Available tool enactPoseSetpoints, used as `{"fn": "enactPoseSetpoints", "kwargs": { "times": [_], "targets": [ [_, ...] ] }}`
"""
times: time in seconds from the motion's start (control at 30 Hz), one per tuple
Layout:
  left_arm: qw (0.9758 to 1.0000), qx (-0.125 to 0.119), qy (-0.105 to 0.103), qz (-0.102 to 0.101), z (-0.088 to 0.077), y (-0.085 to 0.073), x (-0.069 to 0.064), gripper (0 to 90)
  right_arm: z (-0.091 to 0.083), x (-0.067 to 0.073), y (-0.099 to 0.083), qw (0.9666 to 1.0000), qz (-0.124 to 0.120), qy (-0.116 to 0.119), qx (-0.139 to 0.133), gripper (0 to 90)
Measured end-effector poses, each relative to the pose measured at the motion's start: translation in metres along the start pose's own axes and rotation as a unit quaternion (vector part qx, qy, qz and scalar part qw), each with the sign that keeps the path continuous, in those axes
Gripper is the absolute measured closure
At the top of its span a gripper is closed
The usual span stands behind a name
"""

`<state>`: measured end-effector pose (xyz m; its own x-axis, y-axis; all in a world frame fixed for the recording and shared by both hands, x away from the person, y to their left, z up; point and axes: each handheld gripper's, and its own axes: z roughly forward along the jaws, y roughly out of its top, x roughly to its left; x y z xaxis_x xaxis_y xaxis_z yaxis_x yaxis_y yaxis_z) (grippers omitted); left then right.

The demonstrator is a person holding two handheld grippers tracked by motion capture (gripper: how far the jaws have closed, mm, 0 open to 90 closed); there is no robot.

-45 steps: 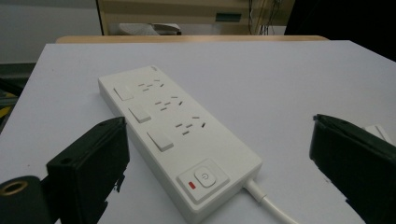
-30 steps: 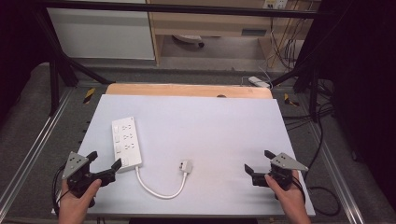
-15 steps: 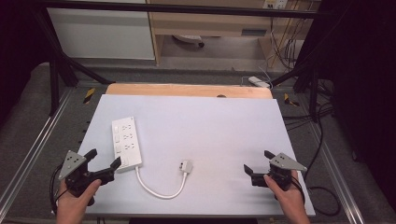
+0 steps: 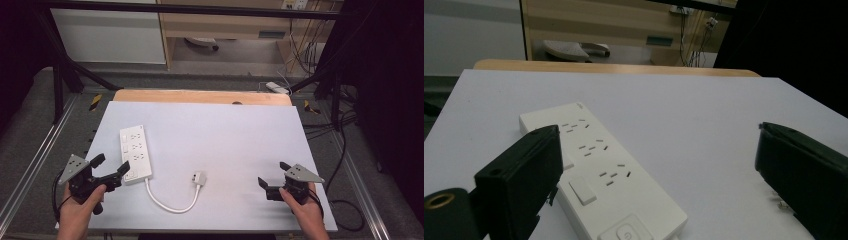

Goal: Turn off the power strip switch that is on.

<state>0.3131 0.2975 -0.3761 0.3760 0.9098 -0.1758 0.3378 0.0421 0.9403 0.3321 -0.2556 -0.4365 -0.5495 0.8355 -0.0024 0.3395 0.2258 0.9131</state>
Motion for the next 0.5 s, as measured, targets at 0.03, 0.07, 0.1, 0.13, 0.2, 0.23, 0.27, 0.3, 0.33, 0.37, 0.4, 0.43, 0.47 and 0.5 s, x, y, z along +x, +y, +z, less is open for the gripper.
{"fn": "enactPoseSetpoints", "kwargs": {
  "times": [0.03, 0.07, 0.1, 0.13, 0.2, 0.23, 0.27, 0.3, 0.33, 0.37, 0.4, 0.43, 0.47, 0.5],
  "targets": [
    [1.0000, 0.000, 0.000, 0.000, 0.000, 0.000, 0.000, 5.1, 0.000, 0.000, 0.000, 1.0000, 0.001, 0.000, 0.000, 3.0],
    [1.0000, 0.001, 0.001, 0.003, 0.001, 0.003, 0.000, 5.1, 0.000, -0.001, 0.000, 1.0000, 0.001, 0.000, 0.001, 3.0],
    [1.0000, 0.001, 0.001, 0.005, 0.001, 0.006, 0.000, 5.1, 0.000, -0.001, 0.000, 1.0000, 0.004, -0.001, -0.001, 3.0],
    [1.0000, 0.002, 0.001, 0.007, 0.003, 0.012, 0.001, 5.1, 0.000, -0.001, -0.001, 1.0000, 0.006, -0.001, -0.001, 3.0],
    [1.0000, 0.001, -0.007, 0.002, 0.006, 0.018, 0.001, 5.0, 0.000, -0.001, -0.001, 1.0000, 0.006, -0.002, -0.001, 3.0],
    [1.0000, 0.001, -0.007, 0.002, 0.006, 0.018, 0.001, 5.0, 0.000, -0.002, -0.001, 1.0000, 0.005, -0.002, -0.001, 3.1],
    [1.0000, 0.001, -0.008, 0.002, 0.008, 0.020, 0.002, 5.0, 0.000, -0.001, 0.000, 1.0000, 0.006, -0.001, -0.002, 3.1],
    [1.0000, 0.003, -0.006, 0.003, 0.010, 0.022, 0.003, 5.1, -0.001, -0.001, 0.000, 1.0000, 0.006, 0.000, -0.004, 3.1],
    [1.0000, 0.006, -0.006, -0.003, 0.015, 0.026, 0.005, 5.1, -0.001, -0.002, 0.000, 1.0000, 0.005, 0.001, -0.004, 3.1],
    [1.0000, 0.006, -0.006, -0.003, 0.015, 0.026, 0.005, 5.2, -0.001, -0.001, 0.000, 1.0000, 0.008, 0.001, -0.004, 3.1],
    [1.0000, 0.008, -0.005, -0.002, 0.017, 0.027, 0.006, 5.2, 0.000, -0.001, -0.001, 1.0000, 0.006, 0.004, -0.003, 3.1],
    [0.9999, 0.010, -0.003, 0.001, 0.019, 0.029, 0.006, 5.1, 0.000, -0.001, -0.001, 1.0000, 0.005, 0.006, -0.002, 3.1],
    [0.9999, 0.011, -0.003, 0.003, 0.021, 0.031, 0.006, 5.1, 0.001, -0.001, 0.000, 1.0000, 0.004, 0.007, -0.002, 3.2],
    [0.9999, 0.013, -0.004, 0.007, 0.023, 0.033, 0.005, 5.1, 0.001, -0.001, 0.000, 1.0000, 0.004, 0.007, -0.002, 3.2]
  ]
}}
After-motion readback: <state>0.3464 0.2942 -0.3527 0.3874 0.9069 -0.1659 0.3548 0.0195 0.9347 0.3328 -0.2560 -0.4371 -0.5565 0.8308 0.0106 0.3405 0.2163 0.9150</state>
